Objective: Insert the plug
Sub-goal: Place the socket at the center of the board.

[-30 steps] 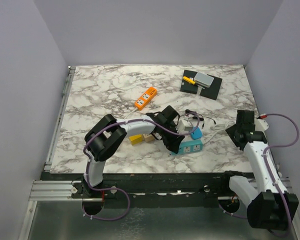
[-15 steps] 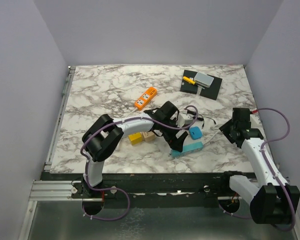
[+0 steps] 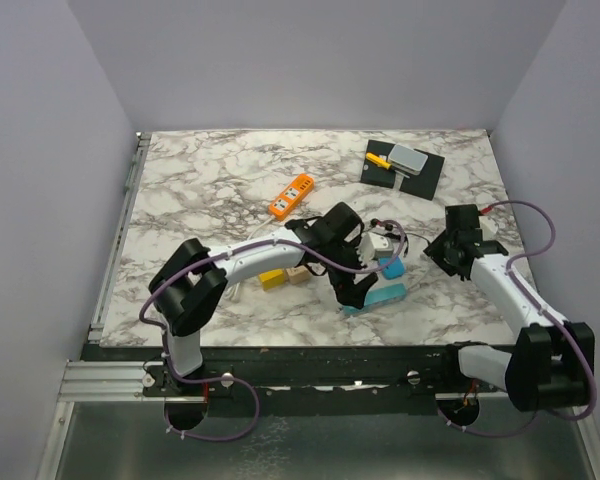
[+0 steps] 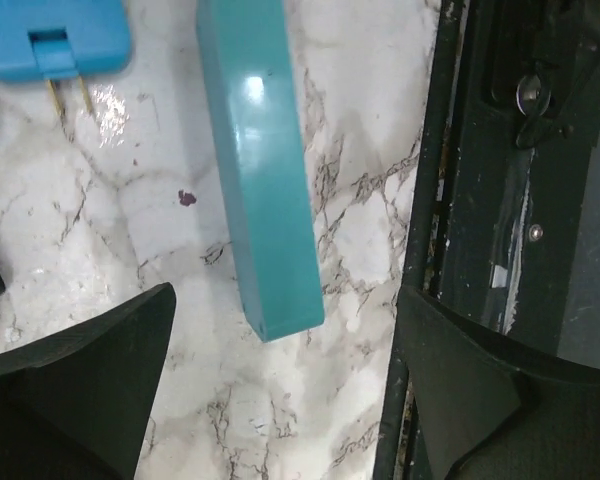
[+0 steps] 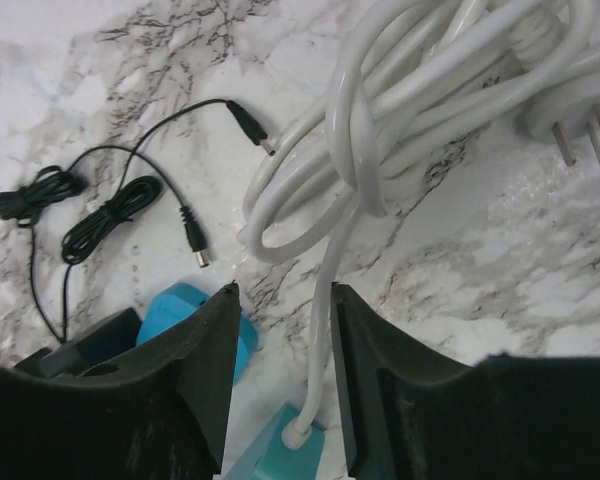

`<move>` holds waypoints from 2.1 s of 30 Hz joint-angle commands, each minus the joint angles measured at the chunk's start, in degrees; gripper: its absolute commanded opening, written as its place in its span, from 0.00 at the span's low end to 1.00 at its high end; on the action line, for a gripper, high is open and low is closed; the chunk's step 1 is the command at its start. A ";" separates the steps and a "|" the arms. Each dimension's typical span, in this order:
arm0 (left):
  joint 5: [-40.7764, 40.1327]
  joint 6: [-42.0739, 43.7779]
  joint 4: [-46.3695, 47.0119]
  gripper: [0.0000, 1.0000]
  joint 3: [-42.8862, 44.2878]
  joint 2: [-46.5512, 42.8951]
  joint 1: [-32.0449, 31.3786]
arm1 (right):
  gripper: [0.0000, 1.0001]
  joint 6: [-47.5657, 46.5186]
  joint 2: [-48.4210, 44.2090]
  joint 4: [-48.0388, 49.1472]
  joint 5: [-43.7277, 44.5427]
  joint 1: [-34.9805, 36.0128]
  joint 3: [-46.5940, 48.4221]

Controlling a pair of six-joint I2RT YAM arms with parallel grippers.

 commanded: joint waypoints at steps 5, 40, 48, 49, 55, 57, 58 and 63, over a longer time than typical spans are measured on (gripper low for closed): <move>-21.14 16.09 -2.57 0.78 -1.21 -4.90 -10.64 | 0.30 0.18 11.58 2.79 5.68 0.27 3.36; -37.50 12.82 -2.62 0.70 3.71 4.45 -16.19 | 0.37 0.78 8.20 -0.64 10.56 0.29 1.81; -26.63 7.96 -5.18 0.42 7.27 8.30 -10.81 | 0.37 -0.26 6.42 -2.04 12.28 0.26 0.11; -25.03 8.08 -6.43 0.37 8.23 9.08 -10.33 | 0.37 -0.63 6.01 -2.41 12.62 0.25 0.15; -7.53 3.89 -11.34 0.32 11.74 13.27 -5.95 | 0.37 -3.76 1.01 -4.96 12.86 0.27 1.90; 0.05 3.04 -13.64 0.32 12.32 14.96 -5.06 | 0.38 -5.57 -1.26 -5.02 11.12 0.26 1.95; 3.51 2.87 -14.46 0.32 12.19 15.63 -4.88 | 0.39 -6.61 -2.26 -4.77 9.50 0.29 1.91; 15.74 5.29 -20.55 0.37 11.89 19.81 -4.84 | 0.40 -7.64 -3.35 -3.85 2.41 0.36 2.31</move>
